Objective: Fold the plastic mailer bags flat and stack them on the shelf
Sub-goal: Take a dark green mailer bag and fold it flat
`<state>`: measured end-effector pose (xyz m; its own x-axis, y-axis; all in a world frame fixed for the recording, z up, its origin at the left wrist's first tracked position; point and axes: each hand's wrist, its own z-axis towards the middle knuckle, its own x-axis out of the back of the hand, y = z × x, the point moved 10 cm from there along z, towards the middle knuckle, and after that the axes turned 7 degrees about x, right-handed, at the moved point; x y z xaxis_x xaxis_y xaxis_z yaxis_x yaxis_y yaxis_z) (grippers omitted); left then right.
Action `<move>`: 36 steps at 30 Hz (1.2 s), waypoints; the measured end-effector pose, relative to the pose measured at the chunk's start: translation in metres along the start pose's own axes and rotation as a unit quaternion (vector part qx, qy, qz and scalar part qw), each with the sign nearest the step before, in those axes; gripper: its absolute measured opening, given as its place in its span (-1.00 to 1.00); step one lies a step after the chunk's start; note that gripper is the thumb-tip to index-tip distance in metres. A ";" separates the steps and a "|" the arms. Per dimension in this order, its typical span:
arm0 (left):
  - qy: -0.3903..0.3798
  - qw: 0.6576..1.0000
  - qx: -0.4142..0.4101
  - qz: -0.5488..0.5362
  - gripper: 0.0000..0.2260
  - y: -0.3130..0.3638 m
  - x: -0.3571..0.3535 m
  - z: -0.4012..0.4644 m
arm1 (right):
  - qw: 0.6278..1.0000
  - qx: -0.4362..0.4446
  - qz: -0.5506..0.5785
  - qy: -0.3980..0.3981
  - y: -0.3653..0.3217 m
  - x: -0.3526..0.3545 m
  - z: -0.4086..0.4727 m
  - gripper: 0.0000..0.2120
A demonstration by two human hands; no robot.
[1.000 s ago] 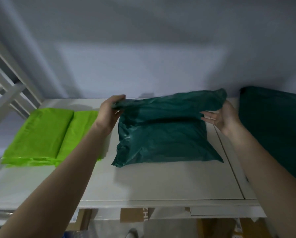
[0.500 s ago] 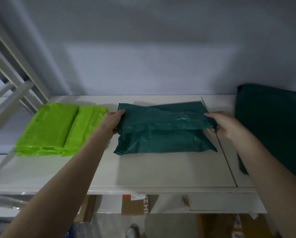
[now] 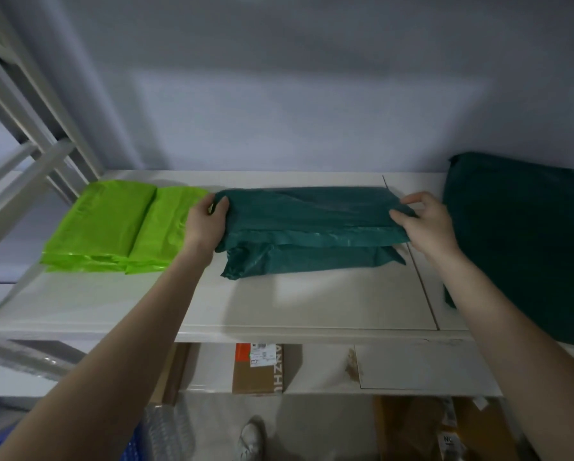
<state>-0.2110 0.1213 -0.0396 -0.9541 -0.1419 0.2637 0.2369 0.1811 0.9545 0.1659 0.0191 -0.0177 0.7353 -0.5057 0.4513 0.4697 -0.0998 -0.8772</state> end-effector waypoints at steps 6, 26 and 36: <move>-0.007 0.999 -0.005 0.050 -0.63 -0.027 -0.005 -0.016 | 0.999 0.030 -0.036 0.003 0.015 -0.006 -0.008 -0.75; 0.059 0.940 -0.209 0.264 -0.51 0.052 -0.046 -0.029 | 0.980 0.155 -0.125 -0.007 -0.036 -0.035 0.019 -0.65; -0.200 0.909 -0.043 0.363 -0.59 0.007 -0.121 -0.006 | 0.922 0.072 -0.175 -0.338 -0.021 -0.130 0.019 -0.60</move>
<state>-0.0923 0.1338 -0.0641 -0.5272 0.3539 0.7725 0.8275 0.0072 0.5615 0.0694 0.1037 -0.0545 0.6397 0.1895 0.7449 0.7605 -0.0159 -0.6491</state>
